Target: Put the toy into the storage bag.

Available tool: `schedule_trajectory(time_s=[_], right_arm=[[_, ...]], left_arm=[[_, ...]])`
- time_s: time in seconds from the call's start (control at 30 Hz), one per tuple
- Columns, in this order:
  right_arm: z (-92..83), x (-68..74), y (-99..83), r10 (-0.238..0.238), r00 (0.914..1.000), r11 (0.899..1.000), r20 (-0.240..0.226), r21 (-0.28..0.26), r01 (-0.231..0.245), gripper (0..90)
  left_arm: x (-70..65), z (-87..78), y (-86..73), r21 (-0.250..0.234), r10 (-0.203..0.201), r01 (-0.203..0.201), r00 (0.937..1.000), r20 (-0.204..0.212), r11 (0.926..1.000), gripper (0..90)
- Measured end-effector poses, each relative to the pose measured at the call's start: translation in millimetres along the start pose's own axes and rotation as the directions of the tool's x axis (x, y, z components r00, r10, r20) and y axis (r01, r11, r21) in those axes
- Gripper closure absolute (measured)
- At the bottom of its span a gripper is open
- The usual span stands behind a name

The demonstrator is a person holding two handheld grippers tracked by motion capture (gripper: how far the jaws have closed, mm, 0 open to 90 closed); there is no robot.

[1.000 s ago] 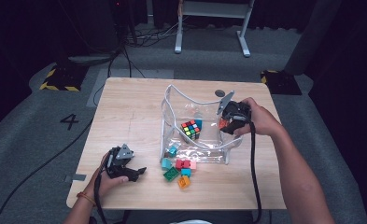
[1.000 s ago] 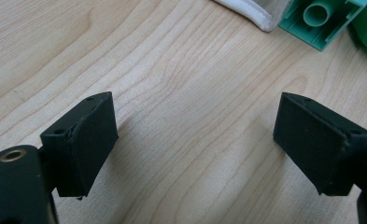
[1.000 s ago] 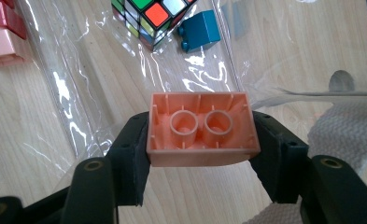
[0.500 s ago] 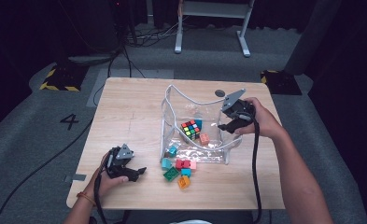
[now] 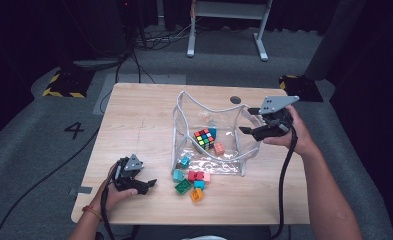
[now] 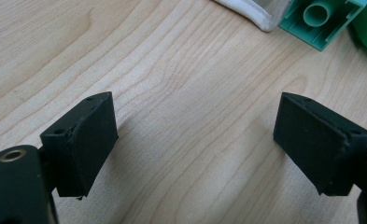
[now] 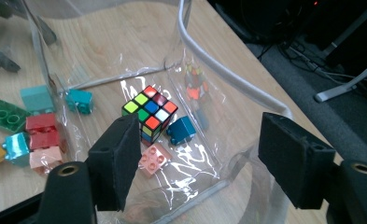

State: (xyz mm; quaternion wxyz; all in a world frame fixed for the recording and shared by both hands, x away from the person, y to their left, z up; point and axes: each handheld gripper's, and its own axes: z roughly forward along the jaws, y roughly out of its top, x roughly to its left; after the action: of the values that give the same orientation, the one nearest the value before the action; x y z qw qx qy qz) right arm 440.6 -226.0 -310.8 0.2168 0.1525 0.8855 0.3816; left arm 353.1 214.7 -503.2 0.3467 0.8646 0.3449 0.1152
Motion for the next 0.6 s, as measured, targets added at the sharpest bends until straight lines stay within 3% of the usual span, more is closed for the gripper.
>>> schedule_trajectory(time_s=[0.2,0.6], right_arm=[[-21.1,4.1,-5.7,0.017,0.9993,0.998,0.033,-0.065,-0.015,29.2],[-65.1,15.3,-36.2,0.076,0.9944,0.983,0.074,-0.170,-0.062,28.9]], left_arm=[[0.0,0.0,0.0,0.000,0.000,0.000,1.0000,0.000,1.0000,13.7],[-0.1,0.0,0.0,0.000,-0.001,0.001,1.0000,0.001,1.0000,13.7]])
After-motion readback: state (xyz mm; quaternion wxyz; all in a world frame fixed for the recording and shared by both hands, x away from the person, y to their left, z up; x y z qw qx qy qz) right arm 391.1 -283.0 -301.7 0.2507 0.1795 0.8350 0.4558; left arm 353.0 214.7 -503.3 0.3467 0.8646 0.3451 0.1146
